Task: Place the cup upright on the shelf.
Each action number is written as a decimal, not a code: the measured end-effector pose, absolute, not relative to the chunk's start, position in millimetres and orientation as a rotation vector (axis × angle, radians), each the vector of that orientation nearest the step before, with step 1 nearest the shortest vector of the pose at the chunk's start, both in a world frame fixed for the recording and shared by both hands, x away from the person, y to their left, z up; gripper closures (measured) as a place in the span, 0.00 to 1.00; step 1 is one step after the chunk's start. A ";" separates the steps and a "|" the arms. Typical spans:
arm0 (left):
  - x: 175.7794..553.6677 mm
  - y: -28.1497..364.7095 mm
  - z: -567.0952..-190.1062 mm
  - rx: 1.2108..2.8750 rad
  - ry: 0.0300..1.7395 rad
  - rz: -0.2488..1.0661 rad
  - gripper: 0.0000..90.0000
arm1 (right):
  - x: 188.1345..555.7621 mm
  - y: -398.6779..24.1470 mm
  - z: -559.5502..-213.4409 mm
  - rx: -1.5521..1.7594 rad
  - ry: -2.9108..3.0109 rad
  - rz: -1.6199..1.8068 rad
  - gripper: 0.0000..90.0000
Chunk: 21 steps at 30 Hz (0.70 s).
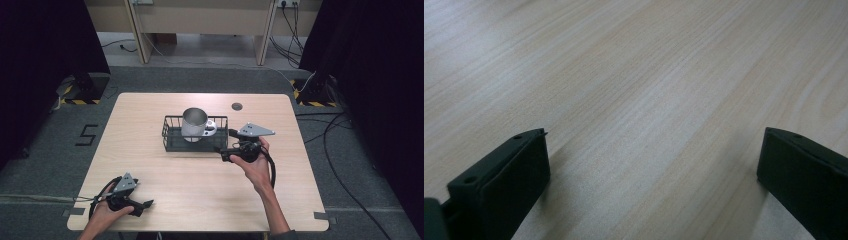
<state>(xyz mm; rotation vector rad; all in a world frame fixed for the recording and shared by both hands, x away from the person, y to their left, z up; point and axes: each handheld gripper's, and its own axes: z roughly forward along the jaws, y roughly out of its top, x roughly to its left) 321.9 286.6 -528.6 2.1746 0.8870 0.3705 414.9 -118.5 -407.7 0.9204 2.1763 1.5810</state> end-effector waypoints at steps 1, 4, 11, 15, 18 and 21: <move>321.9 286.6 -528.6 2.175 0.887 0.371 0.00 | 413.4 -119.4 -408.9 0.922 2.173 1.578 0.17; 321.9 286.6 -528.6 2.175 0.887 0.371 0.00 | 408.6 -122.1 -412.9 0.925 2.171 1.565 0.17; 321.9 286.8 -528.5 2.178 0.886 0.371 0.00 | 399.7 -128.5 -421.2 0.950 2.162 1.555 0.18; 321.8 286.7 -528.6 2.176 0.889 0.370 0.00 | 394.9 -132.6 -424.9 0.962 2.153 1.557 0.18; 321.7 286.7 -528.6 2.176 0.889 0.370 0.00 | 390.6 -135.3 -427.6 0.969 2.142 1.565 0.18; 321.7 286.7 -528.6 2.176 0.889 0.370 0.00 | 386.2 -136.9 -430.2 0.973 2.143 1.551 0.18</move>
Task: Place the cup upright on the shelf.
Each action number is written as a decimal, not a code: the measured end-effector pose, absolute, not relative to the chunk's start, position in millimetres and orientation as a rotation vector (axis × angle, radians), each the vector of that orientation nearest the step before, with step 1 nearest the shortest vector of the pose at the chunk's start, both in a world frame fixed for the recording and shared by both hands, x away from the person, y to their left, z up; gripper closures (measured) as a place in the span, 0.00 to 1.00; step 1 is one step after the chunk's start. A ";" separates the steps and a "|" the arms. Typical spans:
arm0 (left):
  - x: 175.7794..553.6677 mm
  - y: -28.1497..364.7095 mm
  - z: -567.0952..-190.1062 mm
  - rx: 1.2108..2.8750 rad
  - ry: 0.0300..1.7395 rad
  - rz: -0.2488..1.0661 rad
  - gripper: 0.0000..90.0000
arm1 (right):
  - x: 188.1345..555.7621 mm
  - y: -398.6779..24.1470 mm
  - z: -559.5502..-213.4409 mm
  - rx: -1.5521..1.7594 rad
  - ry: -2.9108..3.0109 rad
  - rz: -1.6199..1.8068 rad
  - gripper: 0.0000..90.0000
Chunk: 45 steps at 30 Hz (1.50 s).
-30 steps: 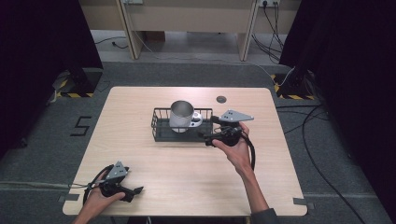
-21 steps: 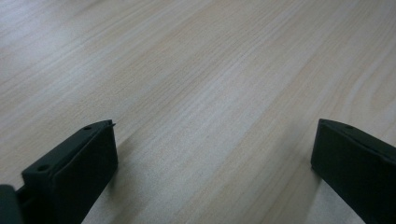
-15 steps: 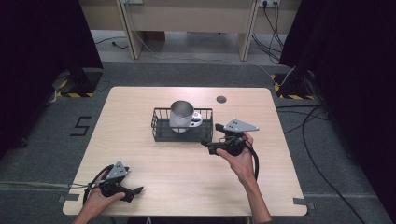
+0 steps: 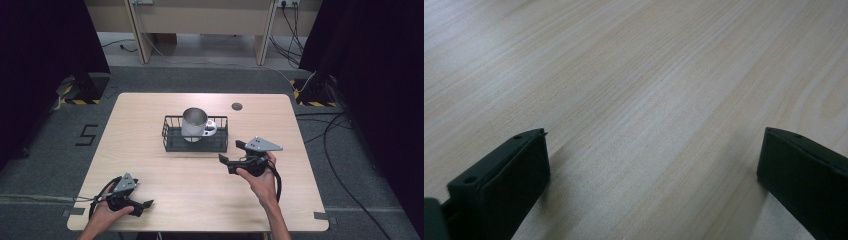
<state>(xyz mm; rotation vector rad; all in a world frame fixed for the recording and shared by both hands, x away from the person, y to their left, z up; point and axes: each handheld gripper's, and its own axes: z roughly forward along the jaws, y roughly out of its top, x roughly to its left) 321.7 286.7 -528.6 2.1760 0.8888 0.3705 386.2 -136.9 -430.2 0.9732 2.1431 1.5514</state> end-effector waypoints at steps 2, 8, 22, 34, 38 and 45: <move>321.7 286.7 -528.6 2.176 0.889 0.370 0.00 | 383.2 -138.1 -431.6 0.971 2.138 1.550 0.18; 321.7 286.7 -528.6 2.176 0.889 0.370 0.00 | 375.5 -141.3 -438.1 0.978 2.135 1.546 0.18; 321.8 286.7 -528.6 2.176 0.890 0.371 0.00 | 360.0 -142.7 -444.8 0.971 2.130 1.548 0.18; 321.7 286.7 -528.6 2.176 0.890 0.371 0.00 | 346.2 -141.1 -453.6 0.953 2.142 1.521 0.17; 321.7 286.7 -528.6 2.175 0.890 0.371 0.00 | 341.8 -141.0 -456.5 0.948 2.139 1.529 0.17; 321.6 286.8 -528.6 2.175 0.891 0.372 0.00 | 336.2 -143.1 -468.5 0.958 2.152 1.523 0.17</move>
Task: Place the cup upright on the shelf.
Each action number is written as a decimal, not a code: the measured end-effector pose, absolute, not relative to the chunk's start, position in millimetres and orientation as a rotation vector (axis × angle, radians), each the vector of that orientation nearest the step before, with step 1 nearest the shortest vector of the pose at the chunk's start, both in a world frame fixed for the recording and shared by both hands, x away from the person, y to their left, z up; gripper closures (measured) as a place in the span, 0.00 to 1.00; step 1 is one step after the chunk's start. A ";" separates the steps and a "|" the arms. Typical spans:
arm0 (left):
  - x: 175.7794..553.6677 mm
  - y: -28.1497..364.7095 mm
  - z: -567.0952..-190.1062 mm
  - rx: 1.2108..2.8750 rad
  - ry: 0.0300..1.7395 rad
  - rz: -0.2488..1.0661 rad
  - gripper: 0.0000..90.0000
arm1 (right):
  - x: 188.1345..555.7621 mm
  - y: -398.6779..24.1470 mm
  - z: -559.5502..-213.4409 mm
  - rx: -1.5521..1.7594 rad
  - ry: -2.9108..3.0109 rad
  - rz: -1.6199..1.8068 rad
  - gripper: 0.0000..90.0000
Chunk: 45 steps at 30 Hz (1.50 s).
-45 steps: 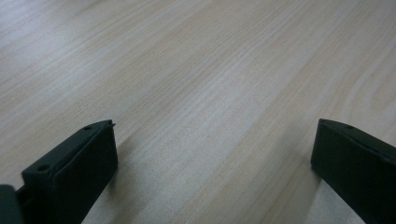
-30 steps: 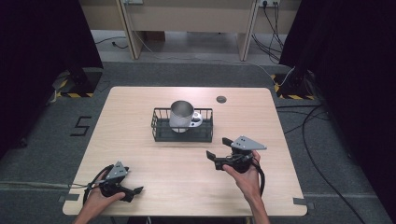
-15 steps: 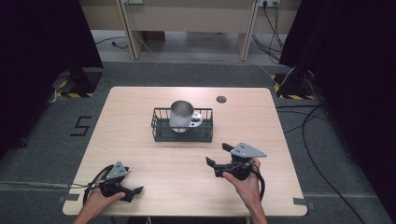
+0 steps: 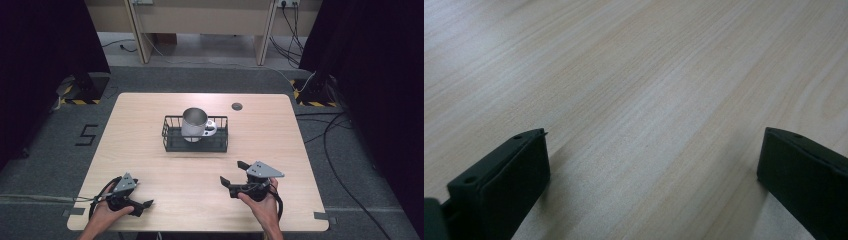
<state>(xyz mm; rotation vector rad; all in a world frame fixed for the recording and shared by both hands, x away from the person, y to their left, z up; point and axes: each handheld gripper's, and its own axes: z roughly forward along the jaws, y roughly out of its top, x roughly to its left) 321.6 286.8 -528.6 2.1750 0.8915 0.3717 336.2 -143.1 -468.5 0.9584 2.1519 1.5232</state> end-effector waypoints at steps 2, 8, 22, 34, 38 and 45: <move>321.5 286.8 -528.7 2.175 0.891 0.372 0.00 | 334.9 -143.7 -470.9 0.965 2.151 1.524 0.17; 321.4 286.8 -528.7 2.174 0.890 0.372 0.00 | 329.0 -146.0 -477.5 0.965 2.162 1.502 0.17; 321.1 286.9 -528.7 2.173 0.892 0.372 0.00 | 320.7 -154.9 -503.3 1.027 2.209 1.400 0.17; 321.1 286.9 -528.7 2.174 0.892 0.373 0.00 | 314.7 -157.2 -513.4 1.059 2.235 1.370 0.17; 321.1 286.9 -528.7 2.174 0.891 0.373 0.00 | 313.4 -156.3 -516.2 1.064 2.248 1.339 0.17; 321.0 286.9 -528.7 2.174 0.891 0.372 0.00 | 312.5 -156.4 -518.2 1.086 2.257 1.286 0.17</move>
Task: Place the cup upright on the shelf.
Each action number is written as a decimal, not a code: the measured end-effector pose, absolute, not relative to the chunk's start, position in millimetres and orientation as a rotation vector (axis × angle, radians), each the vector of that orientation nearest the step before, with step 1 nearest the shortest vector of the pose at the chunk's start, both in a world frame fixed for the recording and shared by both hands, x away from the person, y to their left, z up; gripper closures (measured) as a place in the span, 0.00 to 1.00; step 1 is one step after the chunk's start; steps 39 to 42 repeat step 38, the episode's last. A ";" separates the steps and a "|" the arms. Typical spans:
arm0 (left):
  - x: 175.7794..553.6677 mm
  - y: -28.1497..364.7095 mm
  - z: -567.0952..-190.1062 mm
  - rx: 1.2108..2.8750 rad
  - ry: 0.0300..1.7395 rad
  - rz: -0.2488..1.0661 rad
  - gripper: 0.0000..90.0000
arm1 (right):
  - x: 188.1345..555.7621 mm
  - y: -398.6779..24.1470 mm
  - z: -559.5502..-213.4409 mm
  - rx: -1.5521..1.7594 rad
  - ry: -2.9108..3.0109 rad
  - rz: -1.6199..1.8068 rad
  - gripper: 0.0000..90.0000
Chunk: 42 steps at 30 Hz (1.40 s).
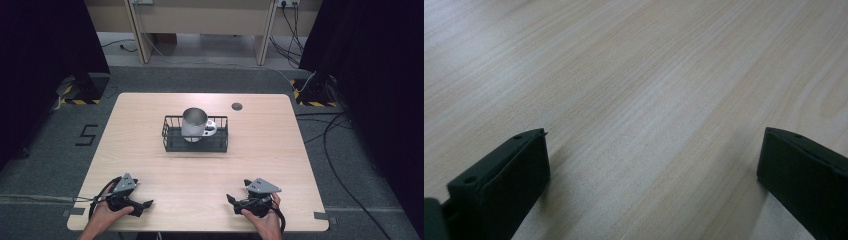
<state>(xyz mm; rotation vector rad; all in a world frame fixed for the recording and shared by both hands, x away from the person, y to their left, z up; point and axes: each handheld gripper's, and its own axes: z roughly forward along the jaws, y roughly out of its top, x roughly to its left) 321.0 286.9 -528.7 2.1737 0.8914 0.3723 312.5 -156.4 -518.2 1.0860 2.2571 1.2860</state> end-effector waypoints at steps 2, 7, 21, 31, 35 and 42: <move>321.0 286.9 -528.7 2.174 0.891 0.372 0.00 | 312.4 -156.4 -518.3 1.097 2.266 1.272 0.17; 320.9 286.9 -528.7 2.173 0.891 0.372 0.00 | 312.9 -155.3 -519.5 1.126 2.302 1.205 0.17; 320.8 286.9 -528.8 2.173 0.890 0.372 0.00 | 314.2 -147.1 -523.1 1.080 2.389 1.014 0.12; 320.8 286.9 -528.8 2.173 0.890 0.372 0.00 | 314.3 -147.0 -523.2 1.077 2.391 1.013 0.11; 320.8 286.9 -528.8 2.173 0.891 0.371 0.00 | 314.3 -146.9 -523.2 1.077 2.391 1.013 0.11; 320.9 287.0 -528.7 2.174 0.891 0.371 0.00 | 314.3 -146.9 -523.2 1.078 2.391 1.014 0.11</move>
